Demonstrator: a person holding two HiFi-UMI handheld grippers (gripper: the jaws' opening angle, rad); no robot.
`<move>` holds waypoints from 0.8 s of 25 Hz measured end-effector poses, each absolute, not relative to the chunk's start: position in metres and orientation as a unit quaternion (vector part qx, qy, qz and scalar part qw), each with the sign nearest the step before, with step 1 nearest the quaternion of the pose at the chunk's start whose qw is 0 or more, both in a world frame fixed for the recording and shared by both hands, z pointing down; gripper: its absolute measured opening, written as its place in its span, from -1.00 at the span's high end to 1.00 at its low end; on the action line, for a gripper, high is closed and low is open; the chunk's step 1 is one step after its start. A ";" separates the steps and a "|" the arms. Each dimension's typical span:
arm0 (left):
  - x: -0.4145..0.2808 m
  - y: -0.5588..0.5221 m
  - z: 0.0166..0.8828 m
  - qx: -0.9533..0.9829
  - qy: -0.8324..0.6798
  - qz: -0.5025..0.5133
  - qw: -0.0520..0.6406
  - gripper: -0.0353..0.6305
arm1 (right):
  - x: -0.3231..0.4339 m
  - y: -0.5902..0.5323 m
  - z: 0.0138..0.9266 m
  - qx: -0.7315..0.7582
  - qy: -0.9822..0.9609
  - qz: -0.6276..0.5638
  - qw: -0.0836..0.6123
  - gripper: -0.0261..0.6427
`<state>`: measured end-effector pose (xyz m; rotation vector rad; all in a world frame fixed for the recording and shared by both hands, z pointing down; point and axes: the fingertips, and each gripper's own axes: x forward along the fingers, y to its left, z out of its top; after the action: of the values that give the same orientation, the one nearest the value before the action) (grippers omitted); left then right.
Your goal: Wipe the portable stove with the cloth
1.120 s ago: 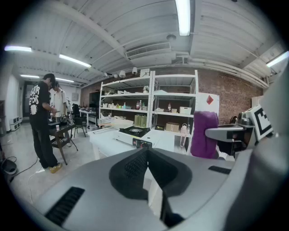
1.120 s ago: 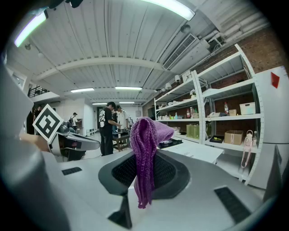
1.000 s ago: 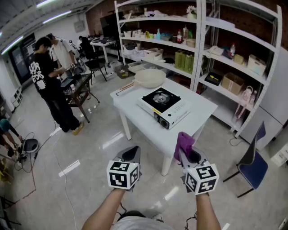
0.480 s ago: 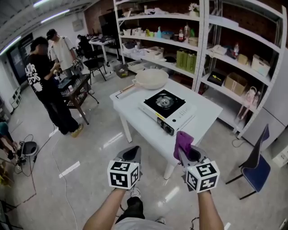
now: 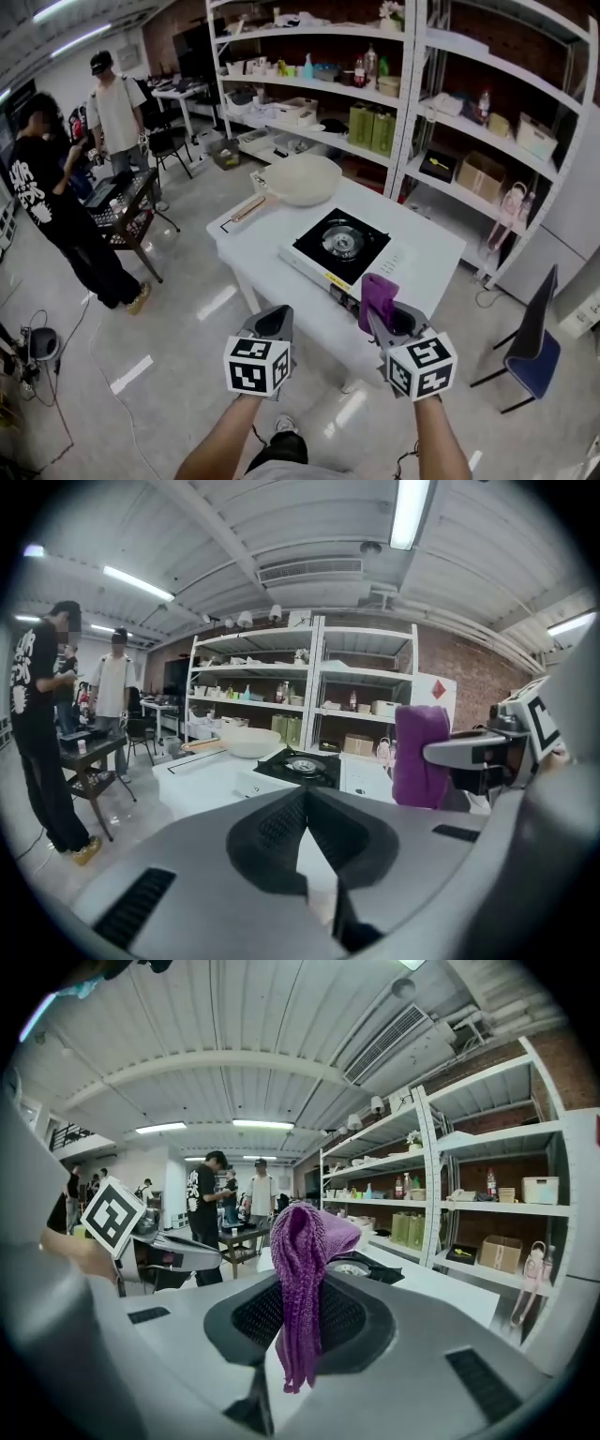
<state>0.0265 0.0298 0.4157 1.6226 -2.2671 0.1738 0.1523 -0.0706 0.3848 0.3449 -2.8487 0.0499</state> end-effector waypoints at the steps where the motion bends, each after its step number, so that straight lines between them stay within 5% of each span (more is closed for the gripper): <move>1: 0.016 0.023 0.416 0.578 -0.795 0.061 0.175 0.88 | 0.142 -0.076 0.384 0.123 -0.983 0.019 0.138 0.71; 20: -0.113 -0.047 0.413 0.652 -0.734 0.075 0.176 0.88 | 0.004 -0.162 0.341 0.181 -0.973 0.039 0.142 0.71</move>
<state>-0.1127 -0.0474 0.4126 1.8448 -2.0779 0.2124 0.0043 -0.1617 0.3415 0.5211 -2.8074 0.1120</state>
